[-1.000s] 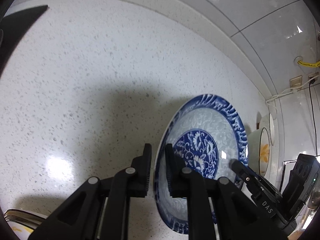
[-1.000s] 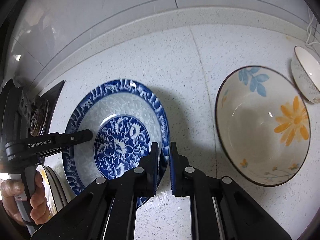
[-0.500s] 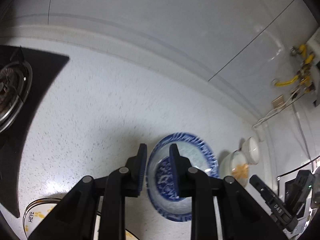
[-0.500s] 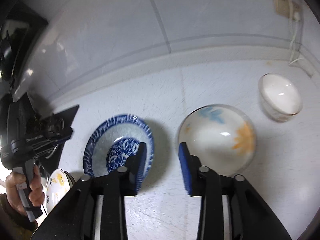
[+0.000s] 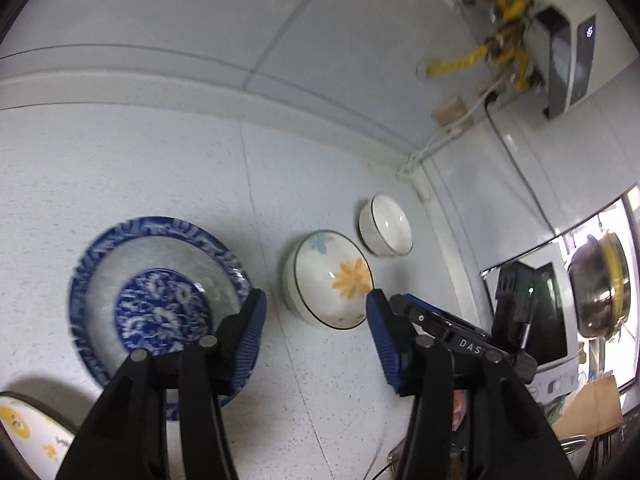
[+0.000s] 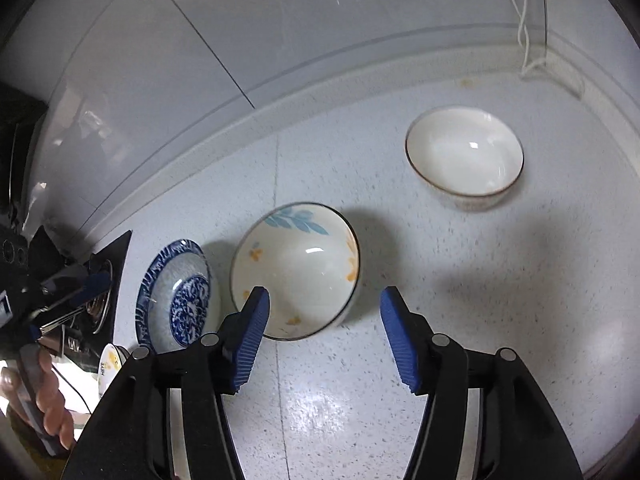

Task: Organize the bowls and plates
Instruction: 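Move both grippers toward the white bowl with the yellow flower, then close both grippers on the rim of the yellow-flower bowl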

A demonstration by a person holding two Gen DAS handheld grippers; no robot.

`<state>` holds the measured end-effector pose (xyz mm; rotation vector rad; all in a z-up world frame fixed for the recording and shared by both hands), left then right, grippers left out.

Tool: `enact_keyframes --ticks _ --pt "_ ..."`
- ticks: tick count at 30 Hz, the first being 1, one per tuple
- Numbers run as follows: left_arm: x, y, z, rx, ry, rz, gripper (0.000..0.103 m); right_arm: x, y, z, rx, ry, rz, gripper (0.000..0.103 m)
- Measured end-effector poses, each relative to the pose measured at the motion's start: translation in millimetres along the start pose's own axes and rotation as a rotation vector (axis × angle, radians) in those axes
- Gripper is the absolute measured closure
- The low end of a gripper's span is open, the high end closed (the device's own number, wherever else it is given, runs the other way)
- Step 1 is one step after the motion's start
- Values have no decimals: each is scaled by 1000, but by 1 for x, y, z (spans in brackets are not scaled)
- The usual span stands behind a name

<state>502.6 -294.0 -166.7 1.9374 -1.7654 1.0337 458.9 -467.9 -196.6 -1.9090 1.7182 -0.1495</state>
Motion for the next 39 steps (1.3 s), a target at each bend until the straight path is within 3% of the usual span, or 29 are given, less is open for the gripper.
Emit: enact_keyframes --ticks 4,6,7,10,21,24,27,31,37,39 --pt "13 -5 45 -61 -46 23 52 8 2 12 -29 -9 1 49" --pt "12 -8 63 -79 -77 14 52 9 1 15 -32 -9 -2 41" --pt "12 -8 71 -93 -81 15 47 9 0 16 -29 -14 -6 35" --pt "7 -6 89 -133 -120 5 43 13 -1 21 -36 -21 -10 34" --pt "-3 -20 135 -180 -214 -9 42 21 -3 38 -61 -34 9 34" --pt "-6 -21 143 -176 -231 -10 45 24 -3 42 -64 -34 21 34" --pt "-10 -22 147 -187 -230 -12 55 26 -4 48 -69 -45 40 36" --pt "-11 -19 156 -214 -231 0 65 26 -5 55 -80 -44 49 48" --pt "-8 -9 157 -220 -276 53 83 29 -5 68 -126 -59 64 83" --pt "-9 -8 157 -217 -277 45 85 29 -5 71 -131 -77 74 85"
Point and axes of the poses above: each gripper's, at about its wrist camera, not at the fingertips, and z roughly the way its jaws point, x to its right, y to its underside, the point moved 5 cm from there along z, roughly the way its jaws point, and after that the axes turned 14 degrees about -z, right-handed, at the moved point
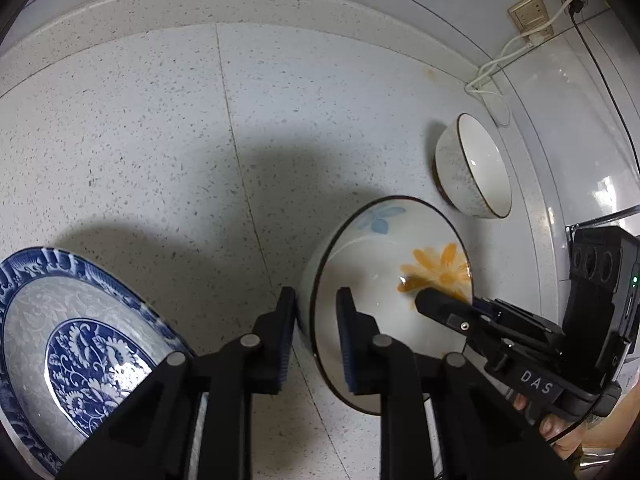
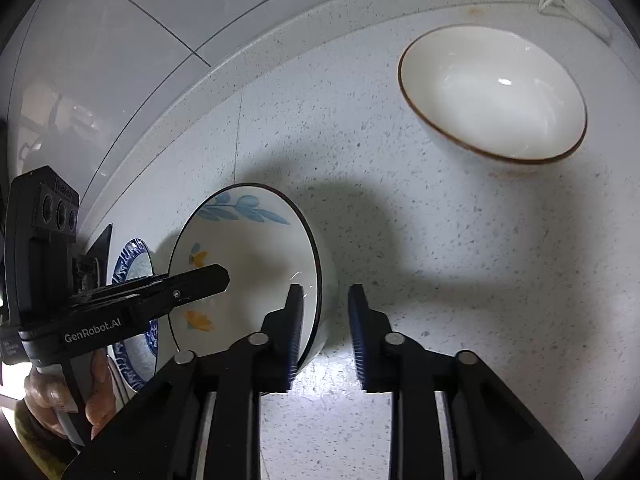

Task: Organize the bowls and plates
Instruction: 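Close both grippers on the rim of the yellow-flower bowl, then lift the yellow-flower bowl with both grippers and lower it into the blue bowl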

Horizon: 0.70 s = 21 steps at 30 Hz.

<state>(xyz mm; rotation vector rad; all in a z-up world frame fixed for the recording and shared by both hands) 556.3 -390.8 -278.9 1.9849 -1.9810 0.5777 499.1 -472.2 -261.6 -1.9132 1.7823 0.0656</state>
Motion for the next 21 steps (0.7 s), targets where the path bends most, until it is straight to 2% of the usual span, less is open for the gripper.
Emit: enact_keyframes --ticks 4,11,17,21 --pt "1 3 0 0 -8 -2 87 2 2 -1 -5 30 15 87" --pt "18 10 -3 -9 25 -12 88 9 7 -15 -18 70 44 88" --pt "32 18 -24 9 50 -7 88 -2 4 -34 -3 102 30 88" --pt "28 22 -49 41 67 -24 88 -22 -3 -50 25 98 -8 88"
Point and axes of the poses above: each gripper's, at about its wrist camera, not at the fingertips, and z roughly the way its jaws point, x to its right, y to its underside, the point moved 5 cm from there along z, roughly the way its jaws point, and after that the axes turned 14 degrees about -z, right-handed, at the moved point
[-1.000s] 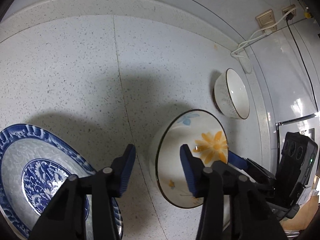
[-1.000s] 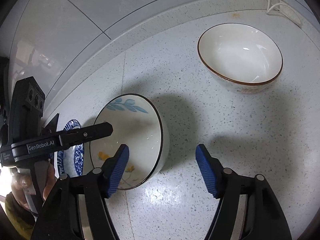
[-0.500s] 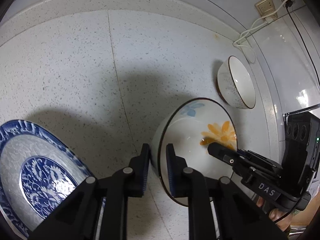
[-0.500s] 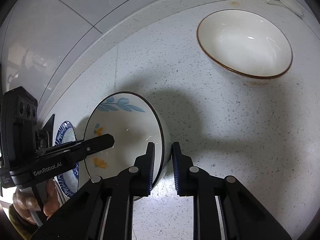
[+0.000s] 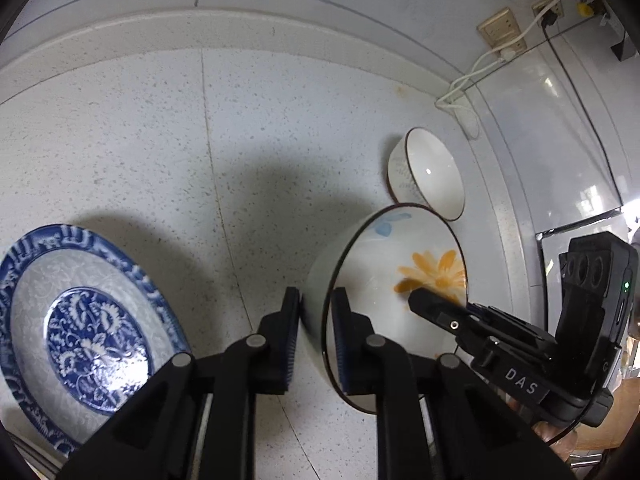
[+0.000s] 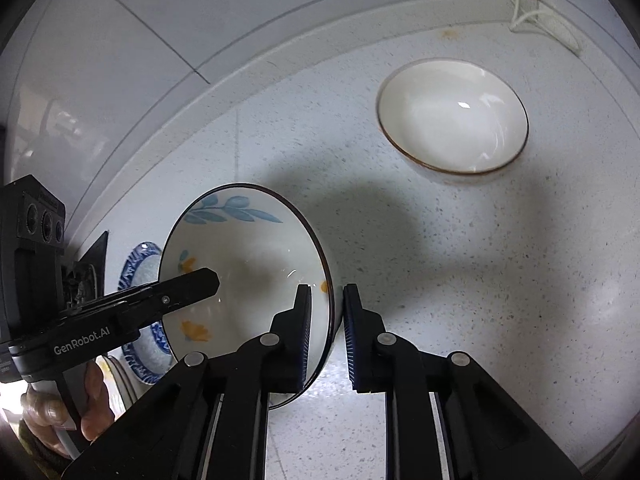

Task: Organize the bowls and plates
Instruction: 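Lift the yellow-flower bowl with both grippers and lower it into the blue bowl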

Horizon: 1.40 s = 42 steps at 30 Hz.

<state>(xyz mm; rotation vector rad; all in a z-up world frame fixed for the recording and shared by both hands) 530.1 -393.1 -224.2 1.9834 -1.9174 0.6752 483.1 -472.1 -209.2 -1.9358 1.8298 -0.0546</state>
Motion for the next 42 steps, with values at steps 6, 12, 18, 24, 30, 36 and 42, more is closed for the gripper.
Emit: enact_keyframes --ticks 6,12,18,24,30,36,42 --pt "-24 8 -63 88 9 -42 88 -51 -15 -12 30 -42 -80 88" --pt "-78 13 -124 173 -7 -120 88 -115 -27 3 23 -108 -168 88" --pt "-146 21 -123 155 -61 -246 88 -155 -26 48 -60 -138 -220 88" --pt "-195 25 -95 102 -111 -320 88 -168 -9 83 -146 -119 -244 88" --pt "-206 23 -83 86 -97 -340 88 -164 -1 99 -187 -120 -236 88" --pt "-199 18 -75 92 -96 -324 84 -160 -1 99 -176 -140 -225 89" --pt "-190 21 -68 112 -140 -249 84 -158 -1 100 -167 -149 -223 89"
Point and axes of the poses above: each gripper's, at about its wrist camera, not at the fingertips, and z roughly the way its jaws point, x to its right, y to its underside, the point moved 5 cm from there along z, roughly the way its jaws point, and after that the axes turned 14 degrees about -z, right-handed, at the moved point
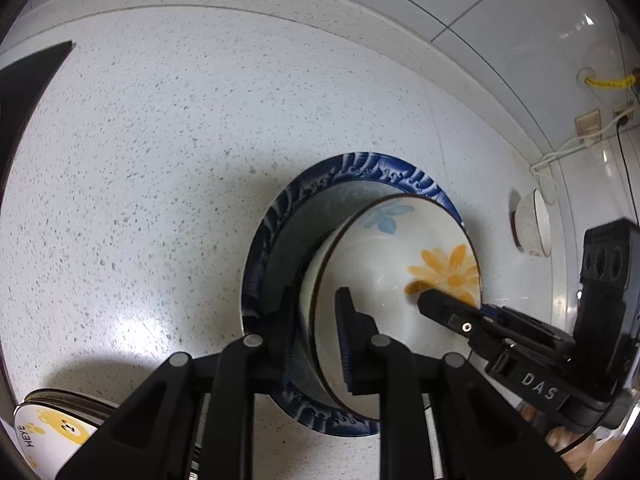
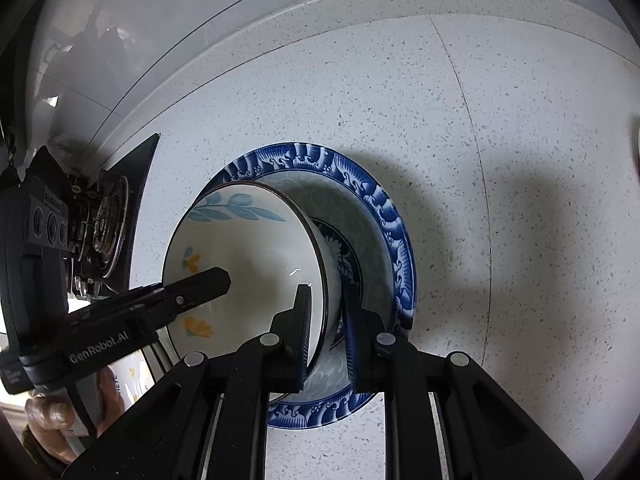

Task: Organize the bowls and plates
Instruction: 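Lift the yellow-flower bowl with both grippers and lower it into the blue bowl, then open both grippers to release the yellow-flower bowl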

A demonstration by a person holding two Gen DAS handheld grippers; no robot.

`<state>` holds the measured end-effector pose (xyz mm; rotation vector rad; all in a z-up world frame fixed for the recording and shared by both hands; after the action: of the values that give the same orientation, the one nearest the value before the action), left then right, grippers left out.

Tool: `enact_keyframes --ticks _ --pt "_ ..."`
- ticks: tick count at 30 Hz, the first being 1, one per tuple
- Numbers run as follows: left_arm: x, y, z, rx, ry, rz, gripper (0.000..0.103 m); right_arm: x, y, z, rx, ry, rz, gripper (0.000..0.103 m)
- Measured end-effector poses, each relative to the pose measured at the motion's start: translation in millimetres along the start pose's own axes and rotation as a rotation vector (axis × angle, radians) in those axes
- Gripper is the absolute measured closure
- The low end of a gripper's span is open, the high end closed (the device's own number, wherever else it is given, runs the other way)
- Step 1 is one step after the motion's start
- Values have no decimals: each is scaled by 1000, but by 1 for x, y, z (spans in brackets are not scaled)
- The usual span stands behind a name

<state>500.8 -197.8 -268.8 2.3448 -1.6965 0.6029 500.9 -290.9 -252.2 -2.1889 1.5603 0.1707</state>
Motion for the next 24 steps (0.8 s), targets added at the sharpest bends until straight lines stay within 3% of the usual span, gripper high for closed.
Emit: enact_keyframes --ticks 6,12,16,18,20,24 --pt "8 4 -1 21 -19 12 84 -2 1 -2 12 7 -13 88" --pt "14 0 -28 108 -14 53 72 -5 4 -13 41 -5 -14 82" --pt "14 0 -45 137 -14 64 69 -6 4 -38 89 46 -55 60" --pt "15 1 -54 155 -7 64 69 -5 6 -52 115 58 -68 56" --pt "14 2 -64 164 -1 57 69 0 8 -66 141 64 -76 44" --pt "30 6 -80 171 75 48 69 22 17 -97 182 88 -65 31"
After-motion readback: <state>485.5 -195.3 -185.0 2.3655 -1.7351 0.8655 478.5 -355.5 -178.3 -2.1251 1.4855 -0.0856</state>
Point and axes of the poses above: each gripper's, at about its wrist camera, not at the fingertips, and z roughly the way its jaws point, x to its right, y to its underside, the point moved 5 cm from there along z, roughly the way its jaws point, and after that the axes turned 14 degrees about -z, right-handed, at the moved point
